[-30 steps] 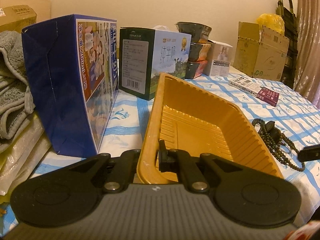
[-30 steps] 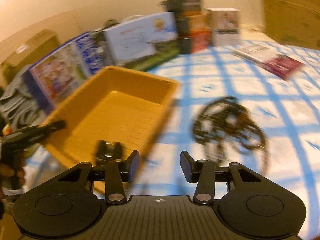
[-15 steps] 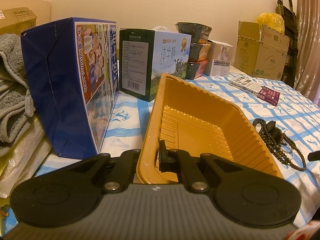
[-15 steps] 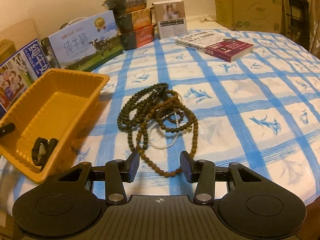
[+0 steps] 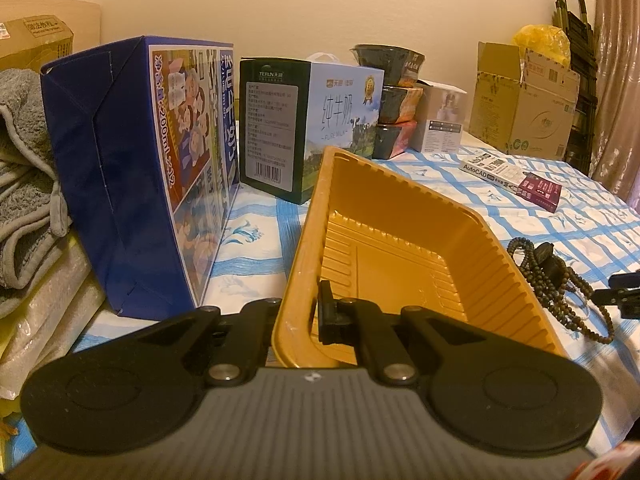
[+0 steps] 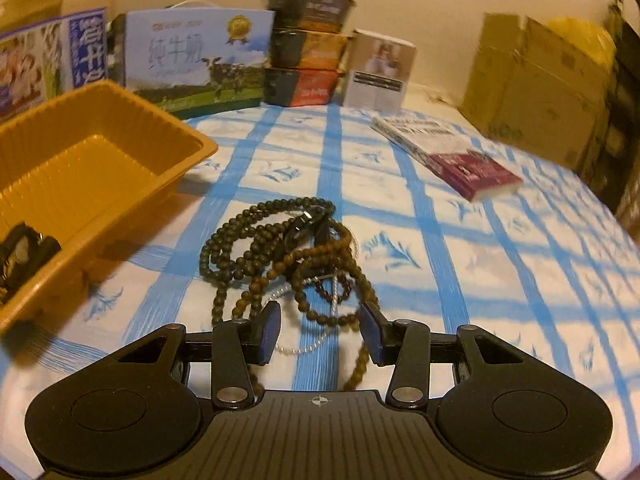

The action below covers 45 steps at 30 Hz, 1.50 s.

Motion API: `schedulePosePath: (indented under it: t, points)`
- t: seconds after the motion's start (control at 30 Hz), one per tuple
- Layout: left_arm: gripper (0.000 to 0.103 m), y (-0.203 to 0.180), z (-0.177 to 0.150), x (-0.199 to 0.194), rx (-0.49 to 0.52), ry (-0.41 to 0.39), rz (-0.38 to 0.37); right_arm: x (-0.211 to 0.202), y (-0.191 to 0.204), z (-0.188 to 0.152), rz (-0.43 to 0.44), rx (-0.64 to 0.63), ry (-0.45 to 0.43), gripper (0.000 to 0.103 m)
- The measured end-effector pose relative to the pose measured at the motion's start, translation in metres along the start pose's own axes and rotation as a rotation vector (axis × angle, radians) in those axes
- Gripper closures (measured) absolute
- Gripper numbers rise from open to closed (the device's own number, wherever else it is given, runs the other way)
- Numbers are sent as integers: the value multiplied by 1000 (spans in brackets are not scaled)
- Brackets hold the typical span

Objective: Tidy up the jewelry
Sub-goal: 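Grasp a brown bead bracelet from the pile with the right tool, then lift the bead bracelet into the orange tray and open the right tool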

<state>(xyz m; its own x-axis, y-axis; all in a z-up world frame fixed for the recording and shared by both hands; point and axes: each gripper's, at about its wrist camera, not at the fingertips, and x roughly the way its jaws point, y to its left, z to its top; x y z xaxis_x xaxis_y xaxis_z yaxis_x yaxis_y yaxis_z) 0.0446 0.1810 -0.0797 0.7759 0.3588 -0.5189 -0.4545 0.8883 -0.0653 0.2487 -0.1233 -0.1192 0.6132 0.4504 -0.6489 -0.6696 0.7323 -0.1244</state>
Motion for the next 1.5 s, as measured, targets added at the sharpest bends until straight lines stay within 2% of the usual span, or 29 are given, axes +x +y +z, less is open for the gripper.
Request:
schedulePosePath:
  t: [0.23, 0.4, 0.47, 0.97, 1.5]
  points:
    - [97, 1, 2, 1, 3, 0, 0, 26, 12, 3, -5, -121, 12, 72]
    - [98, -1, 2, 0, 2, -2, -2, 38, 18, 3, -16, -181, 24, 92]
    - [98, -1, 3, 0, 2, -4, -3, 36, 17, 3, -17, -189, 15, 96]
    - [98, -5, 2, -5, -3, -16, -8, -13, 3, 16, 5, -47, -48, 96]
    - [98, -8, 2, -10, -4, -28, -11, -48, 3, 26, 16, -10, -102, 96]
